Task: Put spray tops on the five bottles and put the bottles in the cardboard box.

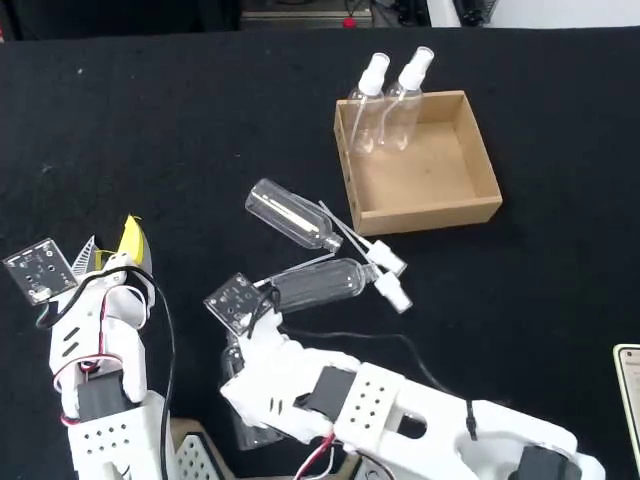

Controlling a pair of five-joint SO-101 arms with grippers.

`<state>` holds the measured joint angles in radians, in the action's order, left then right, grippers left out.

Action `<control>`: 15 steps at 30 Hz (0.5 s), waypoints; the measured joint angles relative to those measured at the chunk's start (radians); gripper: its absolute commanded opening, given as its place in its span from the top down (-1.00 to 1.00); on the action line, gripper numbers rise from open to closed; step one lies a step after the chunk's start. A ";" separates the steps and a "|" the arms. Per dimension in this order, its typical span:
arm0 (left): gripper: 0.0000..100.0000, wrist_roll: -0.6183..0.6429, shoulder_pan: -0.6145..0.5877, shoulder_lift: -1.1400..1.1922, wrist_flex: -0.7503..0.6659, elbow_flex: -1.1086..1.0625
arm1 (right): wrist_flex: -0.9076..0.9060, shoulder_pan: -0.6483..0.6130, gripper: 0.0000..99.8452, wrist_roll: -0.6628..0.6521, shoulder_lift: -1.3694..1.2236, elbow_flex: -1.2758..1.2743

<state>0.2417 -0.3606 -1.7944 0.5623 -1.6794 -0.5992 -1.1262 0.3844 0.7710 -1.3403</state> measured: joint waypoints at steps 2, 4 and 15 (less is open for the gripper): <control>0.60 0.000 0.000 0.000 -0.002 0.000 | 0.002 0.032 0.40 -0.043 0.000 -0.005; 0.60 0.000 0.000 0.000 -0.002 0.000 | -0.035 0.068 0.38 -0.097 0.000 -0.006; 0.60 0.000 0.000 0.000 -0.002 0.000 | -0.428 0.190 0.77 -0.354 0.000 0.101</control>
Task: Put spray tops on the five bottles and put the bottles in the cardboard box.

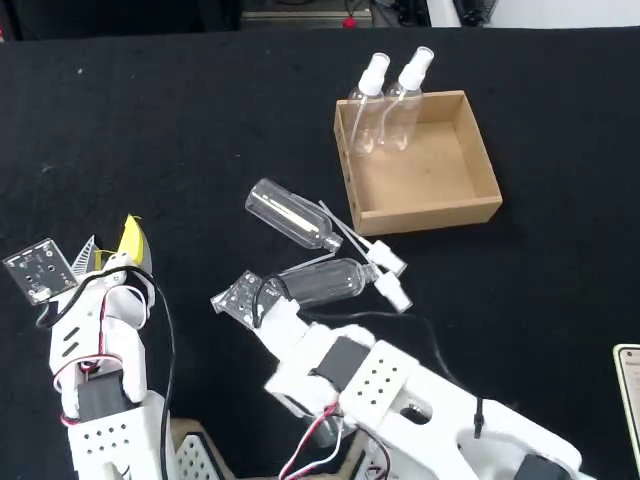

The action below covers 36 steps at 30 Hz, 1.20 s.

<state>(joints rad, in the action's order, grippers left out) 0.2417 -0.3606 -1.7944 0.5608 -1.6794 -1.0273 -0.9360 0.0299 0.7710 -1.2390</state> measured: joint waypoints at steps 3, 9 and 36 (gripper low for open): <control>0.60 0.000 0.000 0.000 0.000 0.000 | -0.017 0.038 0.87 -0.066 0.000 0.005; 0.60 0.000 0.000 0.000 0.000 0.000 | -0.020 0.210 0.91 -0.393 0.000 0.005; 0.60 -0.020 0.031 0.000 0.000 0.000 | -0.281 0.387 0.57 -0.841 0.000 0.086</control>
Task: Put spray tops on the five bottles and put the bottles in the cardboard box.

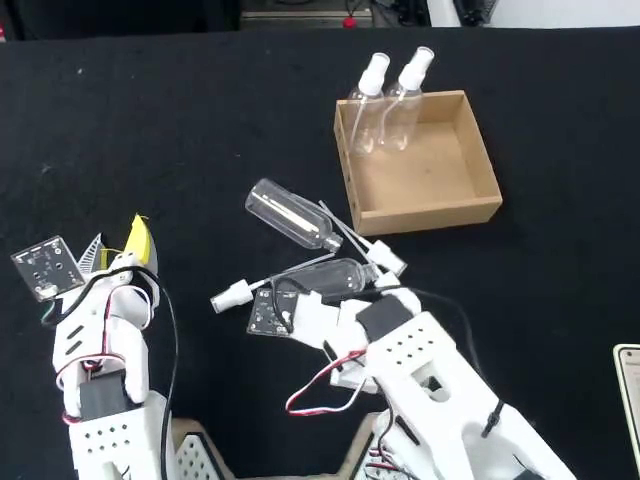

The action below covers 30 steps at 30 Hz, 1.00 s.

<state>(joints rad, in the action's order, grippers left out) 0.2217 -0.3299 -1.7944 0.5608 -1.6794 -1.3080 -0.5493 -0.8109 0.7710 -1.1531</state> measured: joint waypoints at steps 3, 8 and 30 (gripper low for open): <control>0.60 0.000 0.003 0.000 0.000 0.000 | -0.054 0.003 0.57 0.003 0.000 0.031; 0.60 -0.008 0.006 0.000 0.000 0.000 | -0.060 0.094 0.44 0.003 0.000 0.034; 0.60 -0.008 0.006 0.000 0.000 0.000 | -0.080 0.209 0.43 0.041 -0.236 0.173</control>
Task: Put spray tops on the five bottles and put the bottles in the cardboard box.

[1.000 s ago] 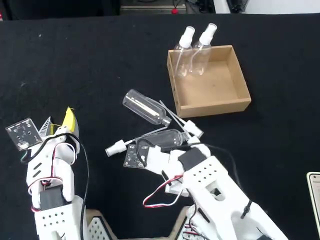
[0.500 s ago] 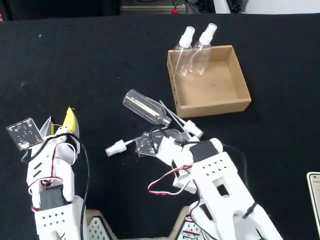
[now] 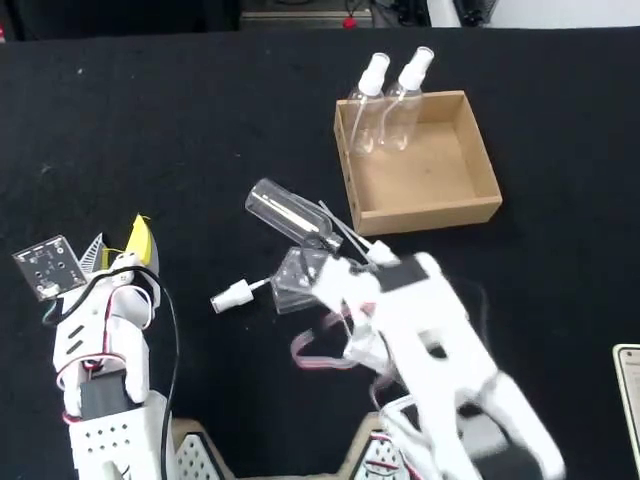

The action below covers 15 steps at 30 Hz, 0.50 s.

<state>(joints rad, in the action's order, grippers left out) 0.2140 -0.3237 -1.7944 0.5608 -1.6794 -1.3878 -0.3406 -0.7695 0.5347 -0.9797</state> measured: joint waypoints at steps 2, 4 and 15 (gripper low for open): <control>0.60 0.000 0.000 0.000 0.000 0.000 | -0.003 0.005 0.43 0.002 -0.094 0.052; 0.60 0.000 0.000 0.000 0.000 0.000 | -0.003 0.000 0.43 0.005 -0.178 0.091; 0.60 0.000 0.000 0.000 0.000 0.000 | 0.066 0.008 0.75 0.008 -0.365 0.130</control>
<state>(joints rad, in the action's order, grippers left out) 0.2140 -0.3237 -1.7944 0.5608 -1.6794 -1.3218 -0.3330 -0.7618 0.1695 -0.8493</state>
